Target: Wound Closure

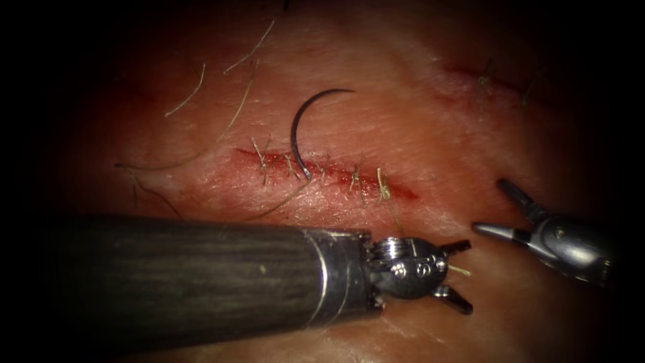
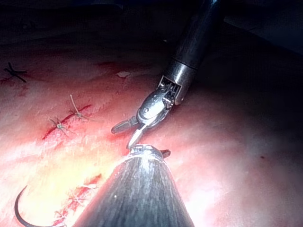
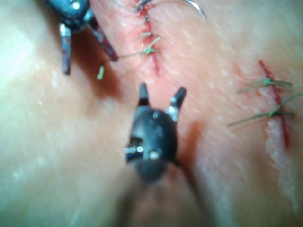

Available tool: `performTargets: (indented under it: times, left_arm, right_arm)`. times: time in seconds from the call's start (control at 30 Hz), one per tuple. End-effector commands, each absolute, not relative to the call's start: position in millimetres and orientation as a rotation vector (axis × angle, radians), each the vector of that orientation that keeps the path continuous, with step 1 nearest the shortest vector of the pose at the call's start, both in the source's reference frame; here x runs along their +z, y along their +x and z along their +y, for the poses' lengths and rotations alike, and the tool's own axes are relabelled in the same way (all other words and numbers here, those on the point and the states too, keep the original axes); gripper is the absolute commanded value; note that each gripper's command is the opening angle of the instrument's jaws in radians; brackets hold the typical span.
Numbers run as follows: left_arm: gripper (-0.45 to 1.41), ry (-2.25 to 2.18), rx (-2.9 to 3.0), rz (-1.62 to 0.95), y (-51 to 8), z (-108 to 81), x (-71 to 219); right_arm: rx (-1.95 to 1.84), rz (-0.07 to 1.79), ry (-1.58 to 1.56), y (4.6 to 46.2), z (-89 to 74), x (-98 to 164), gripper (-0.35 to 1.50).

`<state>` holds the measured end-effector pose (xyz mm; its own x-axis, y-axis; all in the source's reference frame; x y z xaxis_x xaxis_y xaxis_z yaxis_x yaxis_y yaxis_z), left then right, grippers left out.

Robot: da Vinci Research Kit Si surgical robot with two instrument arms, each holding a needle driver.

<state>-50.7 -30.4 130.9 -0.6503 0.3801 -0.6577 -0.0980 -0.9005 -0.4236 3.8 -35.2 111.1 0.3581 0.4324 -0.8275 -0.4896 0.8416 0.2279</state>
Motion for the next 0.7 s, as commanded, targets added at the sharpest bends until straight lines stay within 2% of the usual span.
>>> performTargets:
  times: [0.03, 0.1, 0.27, 0.3, 0.33, 0.7]
  left_arm:
    - [0.69, -1.144, 2.586, -0.518, -51.2, -30.7, 131.9]
    - [0.66, -1.09, 2.627, -0.533, -51.3, -31.2, 132.9]
    - [0.36, -1.06, 2.67, -0.565, -51.4, -32.2, 135.4]
    - [-0.25, -1.068, 2.672, -0.574, -51.2, -31.9, 135.9]
    - [-0.45, -1.072, 2.672, -0.58, -51.0, -31.6, 136.0]
    - [-0.45, -1.217, 2.594, -0.541, -47.6, -27.7, 132.8]
  right_arm:
    - [0.588, 1.053, -0.053, 4.9, -35.8, 111.9, 1.18]
    - [0.584, 1.054, -0.049, 5.2, -36.0, 111.9, 1.18]
    - [0.583, 1.056, -0.047, 5.2, -36.0, 112.0, 1.18]
    - [0.582, 1.057, -0.047, 5.1, -36.0, 112.0, 1.18]
    - [0.582, 1.057, -0.046, 5.1, -36.0, 112.0, 1.18]
    - [0.526, 1.092, -0.016, 5.5, -36.3, 112.5, 1.18]
